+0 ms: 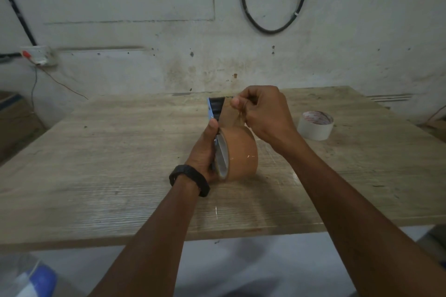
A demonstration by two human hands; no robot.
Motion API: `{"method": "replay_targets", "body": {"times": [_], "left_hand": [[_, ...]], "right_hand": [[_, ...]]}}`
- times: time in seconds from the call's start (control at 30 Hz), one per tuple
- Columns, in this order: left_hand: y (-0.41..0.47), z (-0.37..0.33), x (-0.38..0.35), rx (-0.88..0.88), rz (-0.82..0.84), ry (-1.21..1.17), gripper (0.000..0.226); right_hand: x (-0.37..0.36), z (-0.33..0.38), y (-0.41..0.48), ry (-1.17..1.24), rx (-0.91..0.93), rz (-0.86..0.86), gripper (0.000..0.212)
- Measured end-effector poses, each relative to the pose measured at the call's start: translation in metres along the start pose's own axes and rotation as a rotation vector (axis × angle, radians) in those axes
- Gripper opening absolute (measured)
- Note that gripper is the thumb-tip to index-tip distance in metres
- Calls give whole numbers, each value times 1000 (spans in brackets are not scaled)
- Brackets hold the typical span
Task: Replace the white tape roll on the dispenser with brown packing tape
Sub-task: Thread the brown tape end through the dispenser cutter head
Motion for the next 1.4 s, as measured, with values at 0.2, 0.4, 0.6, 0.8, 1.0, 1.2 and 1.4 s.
{"method": "replay_targets", "body": {"times": [0.2,0.4,0.6,0.8,1.0,1.2,1.4], "left_hand": [[-3,-10,0,-106,-30,-36,106],[-3,-10,3,-143,-84,-23,111],[-4,-10,0,-169,14,-83,75],[-5,-11,1,-208,-14,-121,86],[-4,-10,-2,-174,20,-69,84],[-4,-10,-1,-178,-2,-60,81],[-5,-10,-2,-192,39,-67,81]], "right_hand": [[4,-8,-9,113,-113,16,9],[1,-21,-11,261,-267,30,10],[-2,-21,-14,457,-381,97,18],[-6,-20,-13,449,-391,120,18],[-1,-19,-9,207,-213,80,11],[-1,-20,-9,109,-174,38,13],[-2,-17,-6,22,-123,30,14]]}}
Point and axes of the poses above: each hand's wrist, its own y-axis towards the middle knuckle, its own x-axis out of the back of the hand, z = x × y, the point moved 4 cm from there along y, towards the middle knuckle, and after that the axes turned 9 degrees about x, right-handed, at the moved point
